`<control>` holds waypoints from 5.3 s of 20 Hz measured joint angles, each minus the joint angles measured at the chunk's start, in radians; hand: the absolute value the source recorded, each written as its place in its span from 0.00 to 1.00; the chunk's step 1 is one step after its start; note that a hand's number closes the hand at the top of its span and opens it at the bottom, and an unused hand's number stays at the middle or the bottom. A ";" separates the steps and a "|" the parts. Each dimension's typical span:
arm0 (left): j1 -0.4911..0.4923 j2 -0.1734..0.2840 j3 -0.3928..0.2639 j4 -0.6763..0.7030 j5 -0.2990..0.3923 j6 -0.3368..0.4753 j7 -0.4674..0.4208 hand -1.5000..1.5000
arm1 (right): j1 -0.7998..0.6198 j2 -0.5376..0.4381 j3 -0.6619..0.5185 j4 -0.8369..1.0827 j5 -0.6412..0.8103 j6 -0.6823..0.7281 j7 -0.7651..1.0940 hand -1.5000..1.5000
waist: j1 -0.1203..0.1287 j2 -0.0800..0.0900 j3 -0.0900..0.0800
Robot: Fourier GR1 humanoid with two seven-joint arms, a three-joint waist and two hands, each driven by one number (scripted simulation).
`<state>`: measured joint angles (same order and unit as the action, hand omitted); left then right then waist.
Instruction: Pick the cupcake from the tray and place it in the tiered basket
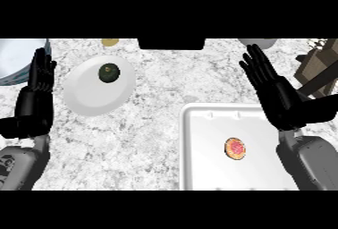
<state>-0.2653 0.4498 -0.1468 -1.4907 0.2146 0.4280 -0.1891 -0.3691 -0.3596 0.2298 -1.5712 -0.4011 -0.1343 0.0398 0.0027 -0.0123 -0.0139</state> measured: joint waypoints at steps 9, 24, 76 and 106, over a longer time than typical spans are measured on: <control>0.081 0.072 -0.026 0.057 -0.058 -0.036 0.137 0.50 | 0.215 -0.062 -0.130 -0.012 0.022 -0.095 0.018 0.00 | -0.057 0.011 0.014; 0.122 0.063 -0.060 0.070 -0.091 -0.086 0.202 0.50 | 0.553 -0.448 -0.144 -0.361 0.205 -0.092 0.393 0.00 | -0.019 0.010 0.010; 0.134 -0.056 0.054 0.017 -0.242 -0.206 0.259 0.50 | 0.097 -0.211 0.307 -0.254 0.586 0.197 1.095 0.00 | 0.000 0.011 0.013; 0.105 -0.126 0.142 0.025 -0.316 -0.291 0.274 0.50 | 0.123 0.005 0.282 0.005 0.749 0.357 0.941 1.00 | 0.000 0.007 0.007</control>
<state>-0.1605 0.3234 -0.0053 -1.4658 -0.1015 0.1369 0.0852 -0.2461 -0.3549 0.5115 -1.5663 0.3484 0.2229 0.9813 0.0028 -0.0054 -0.0066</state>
